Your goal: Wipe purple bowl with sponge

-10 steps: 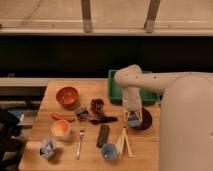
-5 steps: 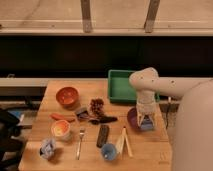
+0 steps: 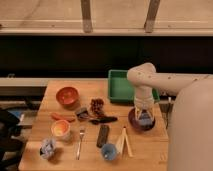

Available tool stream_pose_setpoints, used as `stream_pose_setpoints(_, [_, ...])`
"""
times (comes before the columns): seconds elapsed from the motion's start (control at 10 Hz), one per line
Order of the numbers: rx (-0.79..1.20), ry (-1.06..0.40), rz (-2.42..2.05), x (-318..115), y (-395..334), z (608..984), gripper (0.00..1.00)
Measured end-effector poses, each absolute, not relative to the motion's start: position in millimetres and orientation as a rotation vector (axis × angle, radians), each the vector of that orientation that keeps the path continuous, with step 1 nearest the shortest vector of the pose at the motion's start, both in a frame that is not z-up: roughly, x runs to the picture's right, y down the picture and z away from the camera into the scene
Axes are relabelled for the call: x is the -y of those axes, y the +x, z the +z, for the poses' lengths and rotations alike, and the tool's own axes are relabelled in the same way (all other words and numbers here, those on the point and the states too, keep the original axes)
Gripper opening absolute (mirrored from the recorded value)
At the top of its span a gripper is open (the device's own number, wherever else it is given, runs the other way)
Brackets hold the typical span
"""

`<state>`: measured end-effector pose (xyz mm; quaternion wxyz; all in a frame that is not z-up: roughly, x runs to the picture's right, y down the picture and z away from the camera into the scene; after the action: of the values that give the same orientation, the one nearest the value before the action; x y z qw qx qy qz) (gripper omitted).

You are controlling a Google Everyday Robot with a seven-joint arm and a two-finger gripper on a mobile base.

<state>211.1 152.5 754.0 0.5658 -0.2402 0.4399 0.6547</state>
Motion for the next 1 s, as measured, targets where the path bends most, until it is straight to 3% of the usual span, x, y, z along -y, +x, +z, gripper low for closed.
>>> stream_pose_setpoints(0.4, [-1.006,-0.564,1.501,-155.1,166.0,747.3,0.09])
stream_pose_setpoints(1.0, [-1.088,-0.528,1.563,-169.5,229.6,738.0,0.09])
